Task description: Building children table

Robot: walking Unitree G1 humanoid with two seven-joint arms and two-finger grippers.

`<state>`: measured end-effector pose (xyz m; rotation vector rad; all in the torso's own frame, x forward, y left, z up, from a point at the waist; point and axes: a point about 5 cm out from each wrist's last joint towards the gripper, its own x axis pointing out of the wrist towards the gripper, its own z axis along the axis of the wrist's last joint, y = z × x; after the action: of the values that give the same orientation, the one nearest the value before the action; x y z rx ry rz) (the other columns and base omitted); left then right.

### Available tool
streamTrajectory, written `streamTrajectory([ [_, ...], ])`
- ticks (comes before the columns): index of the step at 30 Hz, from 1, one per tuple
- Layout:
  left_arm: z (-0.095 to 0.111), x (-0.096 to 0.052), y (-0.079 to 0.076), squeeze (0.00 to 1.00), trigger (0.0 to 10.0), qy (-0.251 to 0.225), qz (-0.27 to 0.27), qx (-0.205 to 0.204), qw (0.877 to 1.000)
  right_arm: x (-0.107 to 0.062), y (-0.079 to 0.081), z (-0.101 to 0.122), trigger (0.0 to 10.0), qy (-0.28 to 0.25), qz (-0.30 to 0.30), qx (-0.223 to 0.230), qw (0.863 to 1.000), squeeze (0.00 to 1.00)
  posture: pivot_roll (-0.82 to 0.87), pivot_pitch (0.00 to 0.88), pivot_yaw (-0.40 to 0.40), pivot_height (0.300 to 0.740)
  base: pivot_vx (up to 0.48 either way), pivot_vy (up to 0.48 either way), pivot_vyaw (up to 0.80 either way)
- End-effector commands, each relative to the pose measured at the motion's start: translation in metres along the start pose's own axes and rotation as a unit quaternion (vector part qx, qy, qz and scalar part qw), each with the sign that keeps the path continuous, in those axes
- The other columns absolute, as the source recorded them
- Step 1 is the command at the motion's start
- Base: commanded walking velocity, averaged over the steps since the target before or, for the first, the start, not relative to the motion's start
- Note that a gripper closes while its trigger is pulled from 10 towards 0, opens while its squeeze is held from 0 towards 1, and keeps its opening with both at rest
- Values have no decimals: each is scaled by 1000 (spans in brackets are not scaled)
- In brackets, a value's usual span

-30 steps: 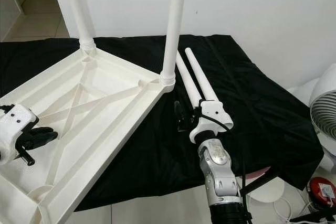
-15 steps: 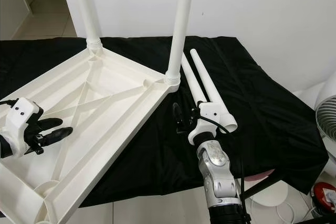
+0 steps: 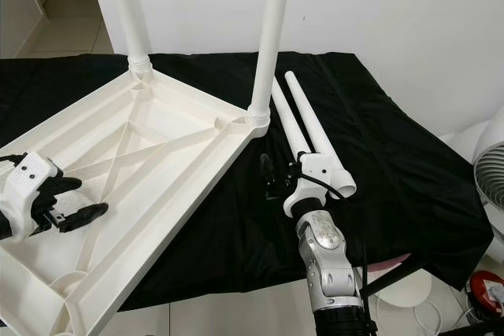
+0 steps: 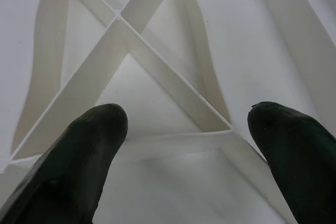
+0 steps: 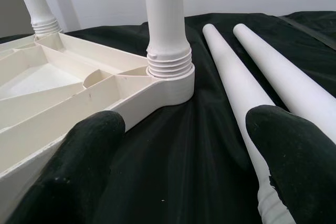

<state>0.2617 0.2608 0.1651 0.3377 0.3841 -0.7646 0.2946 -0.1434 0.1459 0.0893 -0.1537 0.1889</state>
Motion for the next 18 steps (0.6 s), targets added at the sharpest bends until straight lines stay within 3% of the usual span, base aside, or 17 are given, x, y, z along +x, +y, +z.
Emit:
streamTrajectory([
  [1, -2, -5, 4, 0, 10000, 5, -3, 0, 1000, -1, -1, 1, 10000, -1, -3, -7, 1000, 0, 56, 98, -41, 740, 0, 0, 0],
  [7, -8, -19, 14, 0, 10000, 23, 7, -5, 1000, -1, -2, 1, 10000, -1, -2, -8, 1000, 0, 57, 99, -40, 740, 0, 0, 0],
  [12, -10, -8, 1, 0, 10000, 23, -18, -7, 1000, -1, -1, 1, 10000, -1, -2, -9, 1000, 0, 56, 98, -42, 740, 0, 0, 0],
  [18, -12, -3, 2, 0, 10000, 24, -16, -1, 1000, -1, -2, 1, 10000, -2, -2, -10, 1000, 0, 56, 97, -45, 740, 0, 0, 0],
])
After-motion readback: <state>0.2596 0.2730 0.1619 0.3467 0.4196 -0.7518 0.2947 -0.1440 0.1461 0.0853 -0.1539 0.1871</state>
